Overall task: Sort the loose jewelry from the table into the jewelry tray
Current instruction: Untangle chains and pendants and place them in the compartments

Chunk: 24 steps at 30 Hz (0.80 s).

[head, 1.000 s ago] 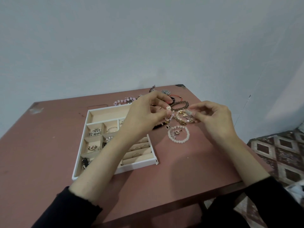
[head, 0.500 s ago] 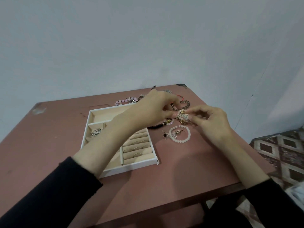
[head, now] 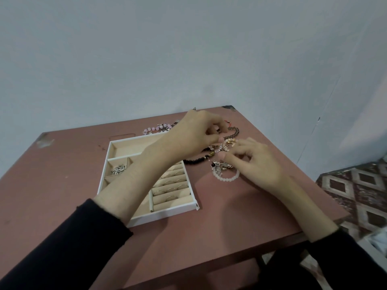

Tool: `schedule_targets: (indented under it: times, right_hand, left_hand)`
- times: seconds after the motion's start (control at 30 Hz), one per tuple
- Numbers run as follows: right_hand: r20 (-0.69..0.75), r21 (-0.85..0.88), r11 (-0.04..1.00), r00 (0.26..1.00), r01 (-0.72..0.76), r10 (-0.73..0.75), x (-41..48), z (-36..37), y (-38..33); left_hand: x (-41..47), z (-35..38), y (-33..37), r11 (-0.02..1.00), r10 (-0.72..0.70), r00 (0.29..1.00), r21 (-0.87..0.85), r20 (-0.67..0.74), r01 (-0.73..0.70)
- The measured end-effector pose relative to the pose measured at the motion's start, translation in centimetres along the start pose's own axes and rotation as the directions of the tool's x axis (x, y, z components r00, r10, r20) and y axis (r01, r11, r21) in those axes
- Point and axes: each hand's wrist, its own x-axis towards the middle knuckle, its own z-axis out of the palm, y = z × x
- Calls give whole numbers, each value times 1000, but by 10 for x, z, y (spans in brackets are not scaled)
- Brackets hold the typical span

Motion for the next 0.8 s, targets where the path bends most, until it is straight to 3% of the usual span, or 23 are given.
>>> schedule_targets:
  times: [0.1,0.23,0.4,0.8]
  right_hand:
    - [47,43,999,999,8,-10,0,4,-3]
    - [-11,30,999,999,39,-39,3,8,0]
    - [-26,152,988,999,-14,18,2,5,1]
    - [13,469,871,987,-145,158,5,-2,0]
  left_hand:
    - [1,1,-2,997,-22,999,-71,-44,19]
    - [-1,3,-3,988,-33,997,-153,-71,22]
    - [-6,5,-4,965,-85,993,-255,-81,62]
    - [-17,16,-5,765,-233,971,-627,-56,148]
